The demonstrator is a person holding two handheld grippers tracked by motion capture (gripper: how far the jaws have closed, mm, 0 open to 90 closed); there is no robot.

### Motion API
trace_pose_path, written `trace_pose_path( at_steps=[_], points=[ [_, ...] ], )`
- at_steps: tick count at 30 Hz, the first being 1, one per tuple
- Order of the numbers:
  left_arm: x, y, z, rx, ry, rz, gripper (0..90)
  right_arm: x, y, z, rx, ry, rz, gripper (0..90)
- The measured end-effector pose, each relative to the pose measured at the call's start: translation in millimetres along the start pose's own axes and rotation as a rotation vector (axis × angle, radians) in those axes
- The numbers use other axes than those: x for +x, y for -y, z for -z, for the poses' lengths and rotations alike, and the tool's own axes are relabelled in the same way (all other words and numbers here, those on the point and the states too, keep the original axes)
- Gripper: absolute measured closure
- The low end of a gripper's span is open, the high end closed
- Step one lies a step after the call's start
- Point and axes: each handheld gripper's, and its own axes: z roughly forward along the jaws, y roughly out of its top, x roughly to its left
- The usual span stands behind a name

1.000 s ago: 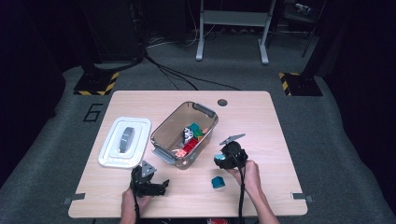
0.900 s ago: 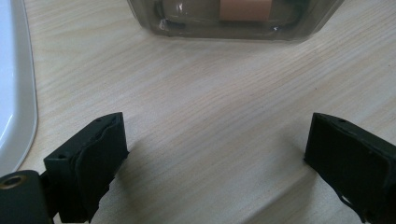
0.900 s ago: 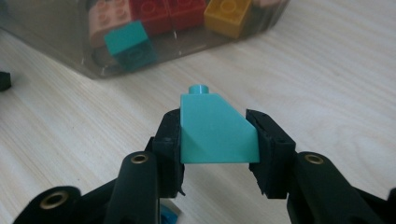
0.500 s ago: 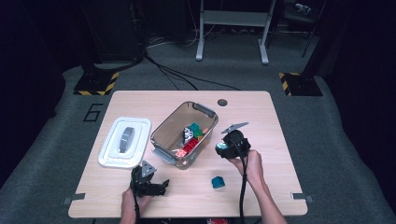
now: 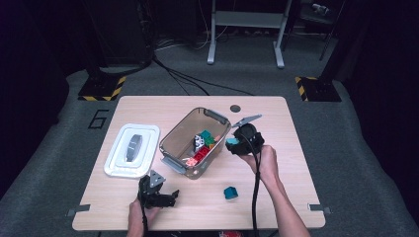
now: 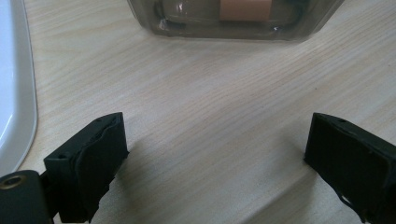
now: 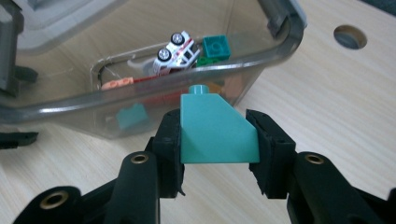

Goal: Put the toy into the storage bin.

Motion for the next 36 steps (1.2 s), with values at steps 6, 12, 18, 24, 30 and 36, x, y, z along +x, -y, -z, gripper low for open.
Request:
trace_pose_path(
  at_steps=[6,12,18,24,30,36],
  points=[
    [-0.1,0.0,0.0,0.000,0.000,0.001,5.4,-1.3,-19.2,1.5,-0.021,-0.004,0.009,58.6],
    [0.0,0.0,0.0,0.000,0.001,0.001,5.4,2.8,-38.4,-3.7,-0.019,-0.017,0.030,58.6],
    [0.3,0.0,0.4,0.004,0.001,-0.006,5.4,12.3,-56.3,-17.5,0.000,-0.029,0.070,58.5],
    [0.2,0.0,0.4,0.004,0.000,-0.007,5.4,23.0,-64.3,-38.6,0.061,-0.056,0.089,58.5],
    [-1.0,0.4,-0.3,-0.006,-0.004,0.004,5.4,27.5,-60.6,-54.5,0.104,-0.069,0.088,58.3],
    [-0.8,0.4,-0.2,-0.006,-0.005,0.002,5.4,30.2,-55.5,-60.4,0.147,-0.067,0.092,58.0]
  ],
)
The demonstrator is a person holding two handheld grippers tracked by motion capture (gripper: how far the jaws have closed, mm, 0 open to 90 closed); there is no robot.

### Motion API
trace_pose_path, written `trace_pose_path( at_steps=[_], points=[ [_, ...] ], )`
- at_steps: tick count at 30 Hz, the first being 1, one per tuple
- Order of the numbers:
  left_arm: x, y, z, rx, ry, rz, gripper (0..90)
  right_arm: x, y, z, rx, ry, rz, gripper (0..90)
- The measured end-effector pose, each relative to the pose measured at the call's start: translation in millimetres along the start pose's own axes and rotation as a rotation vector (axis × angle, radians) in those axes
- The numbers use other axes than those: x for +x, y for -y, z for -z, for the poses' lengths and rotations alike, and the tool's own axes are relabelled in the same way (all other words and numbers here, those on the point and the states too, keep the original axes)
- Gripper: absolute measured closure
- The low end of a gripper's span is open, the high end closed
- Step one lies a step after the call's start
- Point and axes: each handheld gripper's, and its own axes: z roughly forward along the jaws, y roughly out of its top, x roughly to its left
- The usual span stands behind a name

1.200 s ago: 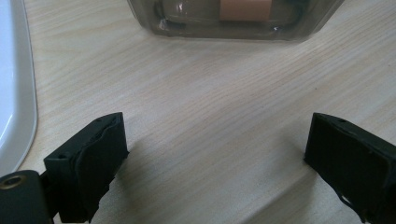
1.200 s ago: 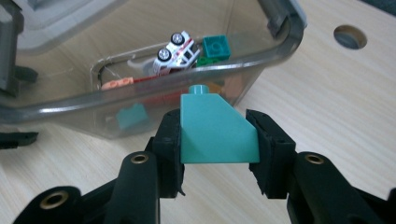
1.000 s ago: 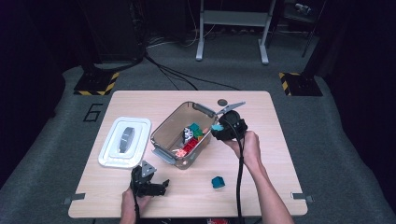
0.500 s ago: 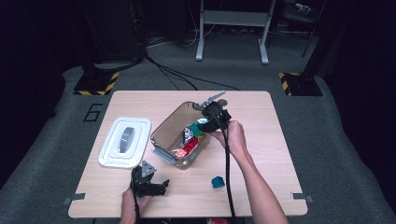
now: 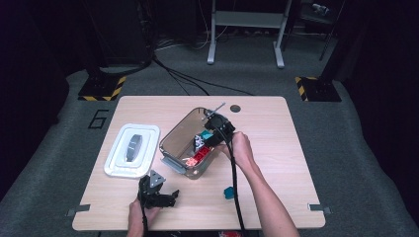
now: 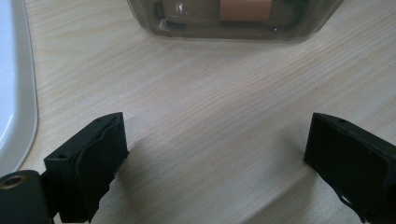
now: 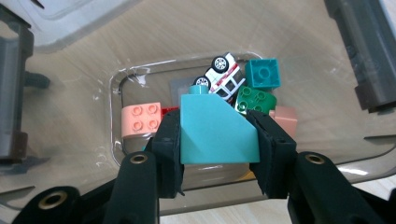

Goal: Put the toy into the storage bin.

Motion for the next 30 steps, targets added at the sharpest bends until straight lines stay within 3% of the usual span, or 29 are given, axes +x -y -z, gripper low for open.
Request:
trace_pose_path(
  at_steps=[6,10,15,23,30],
  points=[
    [0.0,0.0,0.0,0.000,0.000,0.000,5.4,2.5,2.9,3.0,0.026,0.012,0.008,54.3],
    [0.2,-0.1,0.2,0.003,0.004,0.000,5.4,3.7,5.9,8.8,-0.003,0.013,-0.010,49.0],
    [0.1,-0.1,0.2,0.002,0.003,0.000,5.4,5.7,12.6,21.5,-0.048,0.026,0.005,35.9],
    [0.1,-0.1,0.2,0.002,0.003,0.000,5.4,6.6,41.8,41.1,-0.123,0.037,-0.029,16.6],
    [0.2,-0.2,0.2,0.001,-0.001,-0.005,5.4,11.9,79.4,38.1,-0.124,0.022,-0.056,14.7]
  ],
)
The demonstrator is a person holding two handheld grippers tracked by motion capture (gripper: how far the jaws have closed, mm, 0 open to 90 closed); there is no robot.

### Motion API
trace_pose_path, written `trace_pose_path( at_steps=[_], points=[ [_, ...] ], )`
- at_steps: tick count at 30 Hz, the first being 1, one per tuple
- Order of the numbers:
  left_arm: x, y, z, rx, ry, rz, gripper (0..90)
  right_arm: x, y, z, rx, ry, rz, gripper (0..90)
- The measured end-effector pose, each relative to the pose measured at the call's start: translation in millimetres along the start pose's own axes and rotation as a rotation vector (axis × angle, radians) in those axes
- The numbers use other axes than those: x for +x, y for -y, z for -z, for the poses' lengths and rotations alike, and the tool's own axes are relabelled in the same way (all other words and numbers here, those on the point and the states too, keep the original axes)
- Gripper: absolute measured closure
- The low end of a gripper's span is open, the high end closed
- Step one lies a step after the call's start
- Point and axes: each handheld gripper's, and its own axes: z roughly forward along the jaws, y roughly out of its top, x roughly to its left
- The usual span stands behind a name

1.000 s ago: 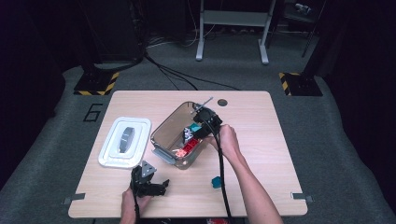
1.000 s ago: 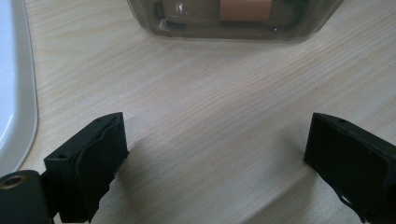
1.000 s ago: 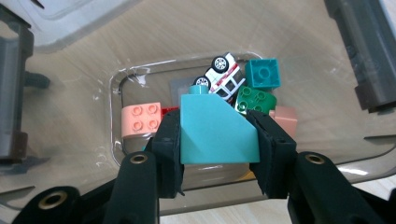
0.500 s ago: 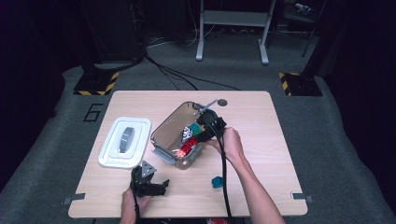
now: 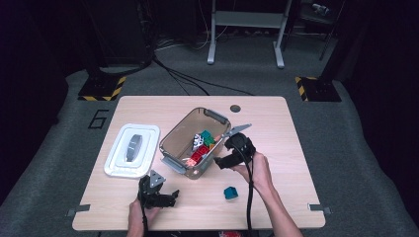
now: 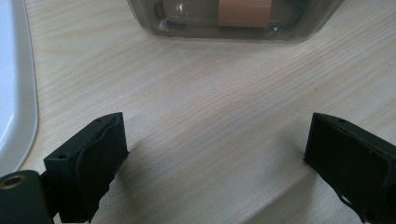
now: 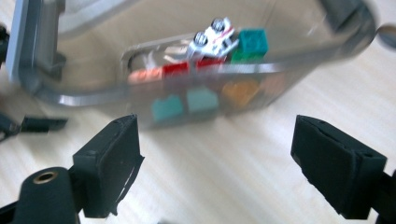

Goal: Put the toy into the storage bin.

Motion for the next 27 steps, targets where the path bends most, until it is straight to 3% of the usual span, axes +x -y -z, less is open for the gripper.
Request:
trace_pose_path(
  at_steps=[8,15,19,27],
  points=[
    [0.1,0.0,0.0,0.000,0.000,0.000,5.4,-0.3,50.1,-14.1,0.054,-0.029,-0.021,14.8],
    [0.2,-0.1,0.1,0.002,0.000,-0.001,5.4,-2.7,85.6,-22.6,0.070,-0.074,0.014,14.8],
    [0.0,0.0,0.0,0.000,-0.001,0.001,5.4,0.6,99.8,-27.7,0.097,-0.097,0.058,14.8],
    [-0.4,0.1,-0.2,-0.003,-0.005,0.001,5.4,6.5,111.6,-40.8,0.142,-0.067,0.086,20.2]
  ],
)
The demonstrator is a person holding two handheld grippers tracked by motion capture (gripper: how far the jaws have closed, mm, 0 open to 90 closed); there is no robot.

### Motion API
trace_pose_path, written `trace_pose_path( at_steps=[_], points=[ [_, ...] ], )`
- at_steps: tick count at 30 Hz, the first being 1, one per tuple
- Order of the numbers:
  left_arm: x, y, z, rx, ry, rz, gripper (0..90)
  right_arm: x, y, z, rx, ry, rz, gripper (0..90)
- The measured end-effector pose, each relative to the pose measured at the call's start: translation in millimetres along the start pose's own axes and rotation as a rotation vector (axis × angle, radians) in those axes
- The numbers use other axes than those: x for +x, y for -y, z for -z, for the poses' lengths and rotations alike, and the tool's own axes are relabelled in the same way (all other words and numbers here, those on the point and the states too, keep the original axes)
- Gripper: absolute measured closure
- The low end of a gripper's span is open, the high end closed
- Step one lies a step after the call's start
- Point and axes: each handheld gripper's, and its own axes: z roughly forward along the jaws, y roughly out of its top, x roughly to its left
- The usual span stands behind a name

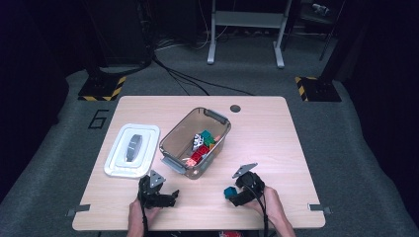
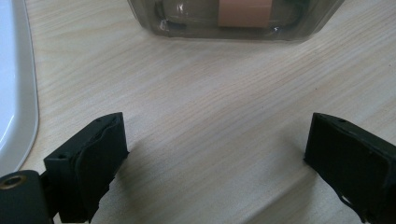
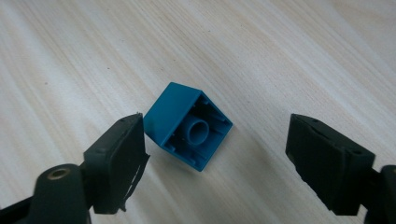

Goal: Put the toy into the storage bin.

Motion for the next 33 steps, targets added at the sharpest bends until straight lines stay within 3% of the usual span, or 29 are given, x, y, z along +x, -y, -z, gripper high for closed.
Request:
trace_pose_path(
  at_steps=[7,11,15,19,23,24,33],
  points=[
    [0.5,-0.1,0.3,0.005,0.005,-0.002,5.4,-0.1,-6.7,-8.2,-0.013,0.024,-0.015,30.7],
    [0.4,-0.1,0.2,0.003,0.004,-0.001,5.4,-0.8,-10.8,-11.1,-0.005,0.030,-0.042,45.3],
    [0.5,-0.1,0.3,0.005,0.005,-0.002,5.4,-2.2,-11.5,-10.7,-0.006,0.036,-0.069,54.5],
    [0.5,-0.1,0.3,0.005,0.005,-0.002,5.4,-2.4,-9.9,-8.7,0.009,0.034,-0.082,51.2],
    [0.7,-0.1,0.3,0.005,0.005,-0.002,5.4,-2.9,-6.2,-6.9,0.014,0.031,-0.118,57.8],
    [0.6,-0.1,0.3,0.005,0.005,-0.003,5.4,-4.6,-6.0,-6.5,0.003,0.036,-0.103,58.2],
    [0.8,-0.3,0.5,0.010,0.008,-0.001,5.4,-17.7,-8.7,0.4,-0.071,0.045,-0.171,58.5]
  ],
)
